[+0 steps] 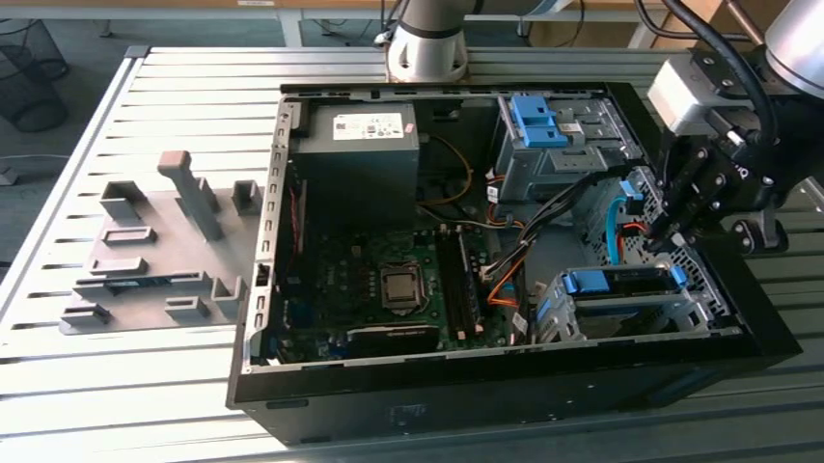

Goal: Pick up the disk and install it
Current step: 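Insert the first disk wire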

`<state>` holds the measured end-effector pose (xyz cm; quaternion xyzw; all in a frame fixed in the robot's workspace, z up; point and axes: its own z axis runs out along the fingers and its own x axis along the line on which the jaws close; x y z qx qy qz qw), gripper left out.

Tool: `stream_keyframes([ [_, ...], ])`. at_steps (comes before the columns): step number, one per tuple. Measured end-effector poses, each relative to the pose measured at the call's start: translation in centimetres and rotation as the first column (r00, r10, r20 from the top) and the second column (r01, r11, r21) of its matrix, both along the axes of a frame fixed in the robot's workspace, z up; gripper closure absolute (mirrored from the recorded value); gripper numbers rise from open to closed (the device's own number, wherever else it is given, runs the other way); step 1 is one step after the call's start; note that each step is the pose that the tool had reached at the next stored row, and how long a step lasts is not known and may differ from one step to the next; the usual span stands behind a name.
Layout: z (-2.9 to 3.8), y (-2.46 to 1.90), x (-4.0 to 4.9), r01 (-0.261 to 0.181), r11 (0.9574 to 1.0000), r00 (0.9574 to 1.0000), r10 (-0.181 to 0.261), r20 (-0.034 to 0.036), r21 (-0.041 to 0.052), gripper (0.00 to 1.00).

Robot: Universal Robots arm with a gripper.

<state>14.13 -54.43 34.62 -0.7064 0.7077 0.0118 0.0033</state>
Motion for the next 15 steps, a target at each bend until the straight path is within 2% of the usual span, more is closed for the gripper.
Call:
stream_keyframes([
  [1, -0.01, 0.00, 0.00, 0.000, 1.0000, 1.0000, 0.000, 0.0000, 0.0003, 0.76],
  [2, -0.01, 0.00, 0.00, 0.000, 1.0000, 1.0000, 0.000, 0.0000, 0.0007, 0.83],
  [3, -0.02, 0.00, 0.00, 0.000, 1.0000, 1.0000, 0.000, 0.0000, 0.0010, 0.84],
  [6, -0.02, 0.00, -0.12, 0.000, 1.0000, 1.0000, 0.000, 0.0001, 0.0019, 0.84],
  [9, -0.02, -0.02, -0.62, 0.000, 1.0000, 1.0000, 0.000, 0.0019, 0.0022, 0.84],
  [12, -0.03, -0.14, -0.81, 0.000, 1.0000, 1.0000, 0.000, 0.0048, 0.0022, 0.84],
  [15, -0.08, -0.53, -0.90, 0.000, 1.0000, 1.0000, 0.000, 0.0075, 0.0022, 0.84],
])
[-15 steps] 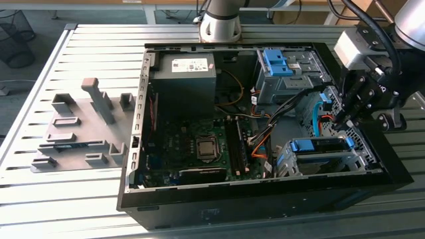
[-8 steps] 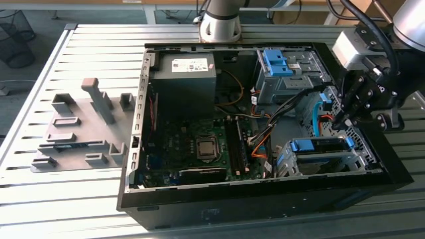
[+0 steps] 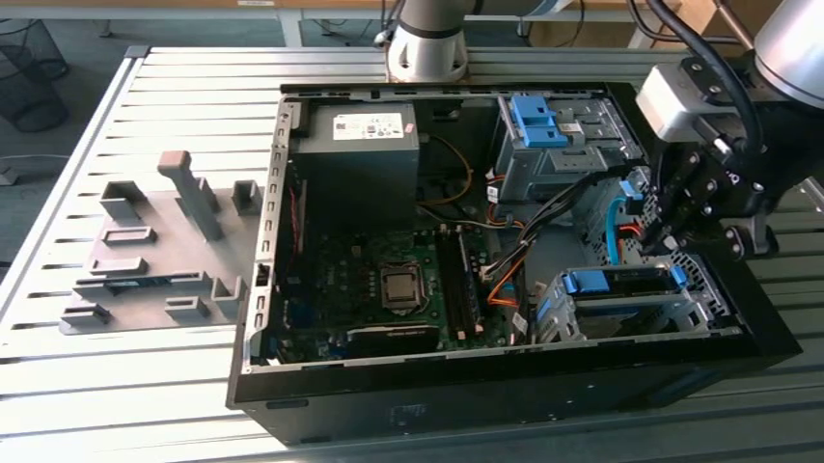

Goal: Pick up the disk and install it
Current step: 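Insert the first disk wire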

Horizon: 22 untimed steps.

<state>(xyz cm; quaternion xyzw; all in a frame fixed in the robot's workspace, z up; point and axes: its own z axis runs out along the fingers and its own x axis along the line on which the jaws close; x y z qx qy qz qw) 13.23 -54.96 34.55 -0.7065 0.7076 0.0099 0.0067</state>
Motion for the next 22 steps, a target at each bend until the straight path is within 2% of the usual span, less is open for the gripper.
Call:
stream_keyframes([
  [2, -0.07, -0.47, -0.14, 0.000, 1.0000, 1.0000, 0.000, 0.0020, 0.0000, 0.84],
  [4, -0.17, -0.71, -0.42, 0.000, 1.0000, 1.0000, 0.000, 0.0036, 0.0004, 0.84],
  [11, -0.72, -0.73, -0.83, 0.014, 0.9999, 0.9998, -0.014, 0.0166, 0.0000, 0.84],
  [22, -0.82, -0.94, -0.97, 0.014, 0.9999, 0.9997, -0.014, 0.0186, 0.0001, 0.84],
])
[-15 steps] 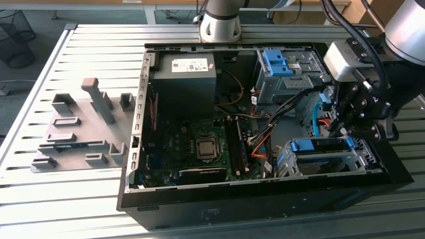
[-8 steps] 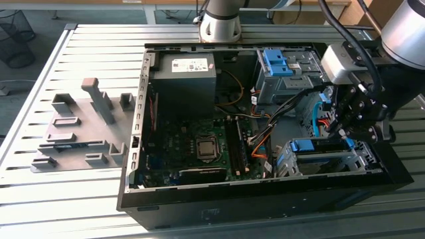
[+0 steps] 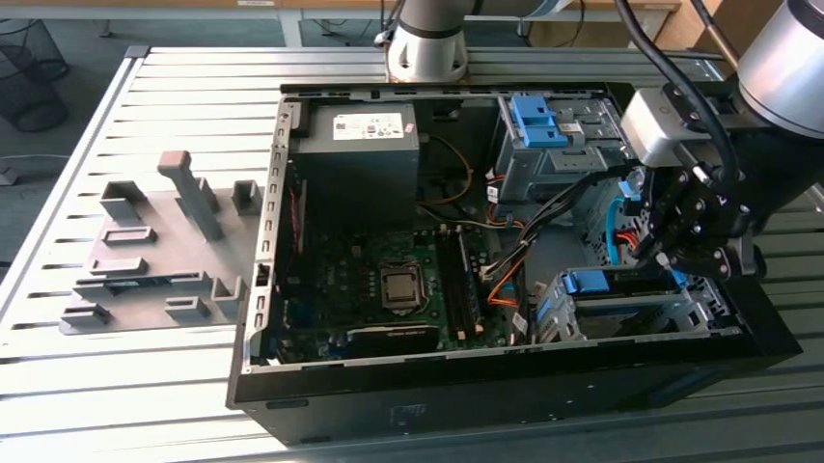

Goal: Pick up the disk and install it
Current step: 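Insert the first disk wire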

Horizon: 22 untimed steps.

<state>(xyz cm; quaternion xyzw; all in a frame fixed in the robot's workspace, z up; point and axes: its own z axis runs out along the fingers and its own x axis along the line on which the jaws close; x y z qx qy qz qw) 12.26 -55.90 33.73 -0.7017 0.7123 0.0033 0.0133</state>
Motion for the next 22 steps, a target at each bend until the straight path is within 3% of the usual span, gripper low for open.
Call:
stream_keyframes([
  [22, -0.06, -0.34, -0.05, -0.003, 1.0000, 1.0000, 0.003, 0.0010, 0.0036, 0.84],
])
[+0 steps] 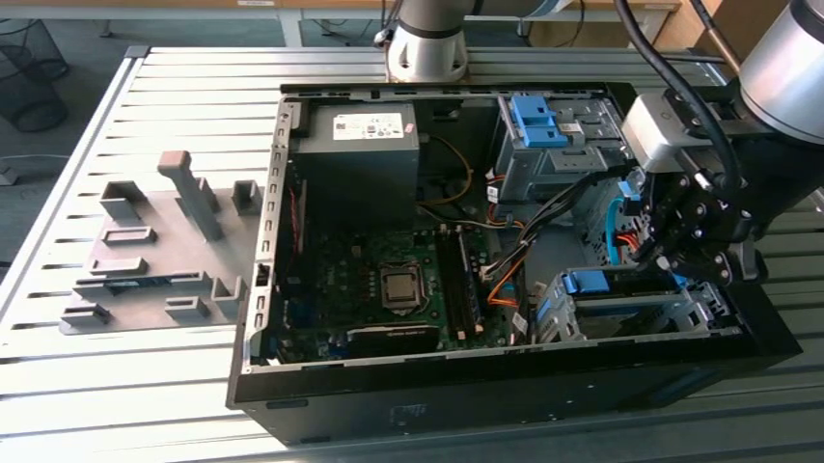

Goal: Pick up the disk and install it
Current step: 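Insert the first disk wire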

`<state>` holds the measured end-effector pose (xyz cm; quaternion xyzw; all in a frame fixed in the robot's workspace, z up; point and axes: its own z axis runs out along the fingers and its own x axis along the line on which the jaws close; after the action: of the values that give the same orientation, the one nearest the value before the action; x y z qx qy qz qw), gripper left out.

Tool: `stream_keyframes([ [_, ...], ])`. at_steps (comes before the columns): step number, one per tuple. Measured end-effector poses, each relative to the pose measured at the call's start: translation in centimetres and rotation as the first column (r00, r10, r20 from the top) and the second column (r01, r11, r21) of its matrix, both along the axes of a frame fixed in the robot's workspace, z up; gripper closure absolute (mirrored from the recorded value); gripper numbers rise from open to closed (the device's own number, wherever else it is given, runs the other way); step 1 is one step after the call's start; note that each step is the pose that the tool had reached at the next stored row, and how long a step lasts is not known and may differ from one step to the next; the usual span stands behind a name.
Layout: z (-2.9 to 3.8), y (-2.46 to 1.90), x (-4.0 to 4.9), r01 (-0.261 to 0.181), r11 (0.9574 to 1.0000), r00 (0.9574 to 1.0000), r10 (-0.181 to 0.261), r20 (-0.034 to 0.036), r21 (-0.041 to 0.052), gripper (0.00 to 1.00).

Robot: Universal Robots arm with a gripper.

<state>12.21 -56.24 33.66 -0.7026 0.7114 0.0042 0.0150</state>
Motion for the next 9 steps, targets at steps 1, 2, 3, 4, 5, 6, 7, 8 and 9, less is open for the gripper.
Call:
stream_keyframes([
  [1, 0.00, -0.01, 0.00, 0.000, 1.0000, 1.0000, 0.000, 0.0000, -0.0001, 0.84],
  [2, -0.02, -0.01, 0.00, 0.000, 1.0000, 1.0000, 0.000, 0.0000, -0.0002, 0.84],
  [3, -0.04, -0.02, 0.00, 0.000, 1.0000, 1.0000, 0.000, 0.0000, -0.0001, 0.84],
  [4, -0.07, -0.02, 0.00, 0.000, 1.0000, 1.0000, 0.000, 0.0000, -0.0002, 0.84],
  [5, -0.09, -0.02, 0.00, 0.000, 1.0000, 1.0000, 0.000, 0.0000, -0.0003, 0.84],
  [6, -0.13, -0.02, 0.00, 0.000, 1.0000, 1.0000, 0.000, 0.0000, -0.0002, 0.84],
  [7, -0.17, -0.02, 0.00, 0.000, 1.0000, 1.0000, 0.000, 0.0000, -0.0002, 0.84],
  [8, -0.20, -0.02, 0.00, 0.000, 1.0000, 1.0000, 0.000, 0.0001, 0.0001, 0.84],
  [9, -0.20, -0.02, 0.00, 0.000, 1.0000, 1.0000, 0.000, 0.0001, 0.0001, 0.84],
])
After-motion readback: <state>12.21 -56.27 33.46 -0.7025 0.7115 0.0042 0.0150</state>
